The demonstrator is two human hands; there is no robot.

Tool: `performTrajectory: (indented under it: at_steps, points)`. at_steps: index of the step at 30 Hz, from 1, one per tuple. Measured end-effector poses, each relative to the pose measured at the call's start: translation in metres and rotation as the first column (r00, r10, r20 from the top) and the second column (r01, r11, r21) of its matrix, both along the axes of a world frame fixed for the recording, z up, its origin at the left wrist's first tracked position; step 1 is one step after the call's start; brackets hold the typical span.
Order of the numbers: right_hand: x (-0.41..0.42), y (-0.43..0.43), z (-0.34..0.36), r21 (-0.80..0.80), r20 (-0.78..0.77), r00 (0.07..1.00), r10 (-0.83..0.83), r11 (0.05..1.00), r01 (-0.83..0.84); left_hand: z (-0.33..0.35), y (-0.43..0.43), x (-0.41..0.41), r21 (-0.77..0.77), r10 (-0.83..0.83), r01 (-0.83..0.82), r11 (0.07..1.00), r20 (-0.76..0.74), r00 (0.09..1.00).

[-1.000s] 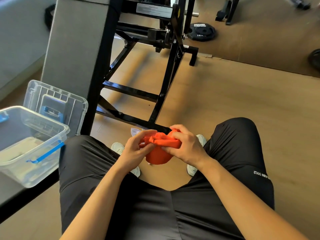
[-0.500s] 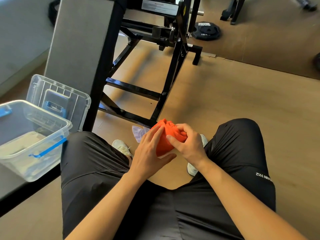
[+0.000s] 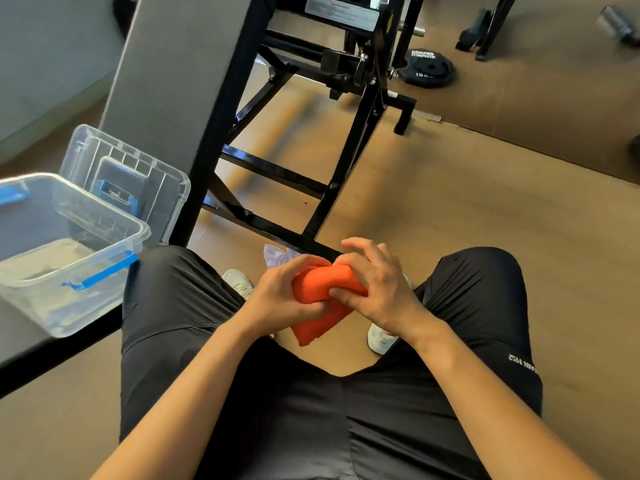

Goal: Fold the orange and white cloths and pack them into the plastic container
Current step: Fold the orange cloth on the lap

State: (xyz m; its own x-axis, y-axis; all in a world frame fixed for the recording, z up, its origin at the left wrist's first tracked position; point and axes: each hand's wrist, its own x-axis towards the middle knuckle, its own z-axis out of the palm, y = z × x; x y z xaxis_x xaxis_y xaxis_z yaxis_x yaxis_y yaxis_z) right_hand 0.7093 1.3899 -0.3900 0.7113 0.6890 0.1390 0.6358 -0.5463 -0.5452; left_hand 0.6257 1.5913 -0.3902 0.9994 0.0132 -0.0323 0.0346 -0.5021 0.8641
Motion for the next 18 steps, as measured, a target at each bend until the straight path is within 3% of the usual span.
performTrajectory:
  at_steps: [1, 5, 10, 13, 18]
  points:
    - [0.000, 0.003, 0.003, 0.017, -0.033, 0.999, 0.006, 1.000, -0.005, 0.006, 0.004, 0.000, -0.042, 0.004, -0.005, 0.999, -0.029, 1.000]
    - [0.001, 0.022, 0.025, 0.249, -0.429, 0.903, -0.028, 0.957, 0.148, 0.028, 0.015, -0.008, -0.252, 0.094, -0.115, 0.961, -0.093, 0.991]
    - [0.005, 0.056, 0.049, 0.290, -0.483, 0.875, -0.041, 0.935, 0.203, 0.046, 0.024, -0.024, -0.354, 0.185, -0.202, 0.913, -0.081, 0.979]
    - [0.008, 0.073, 0.065, 0.284, -0.522, 0.852, 0.044, 0.951, 0.125, 0.056, 0.037, -0.031, -0.471, 0.320, -0.312, 0.825, -0.065, 0.945]
    - [0.007, 0.098, 0.102, 0.220, -0.520, 0.806, 0.282, 0.956, -0.193, 0.074, 0.068, -0.043, -0.535, 0.539, -0.477, 0.697, -0.047, 0.841]
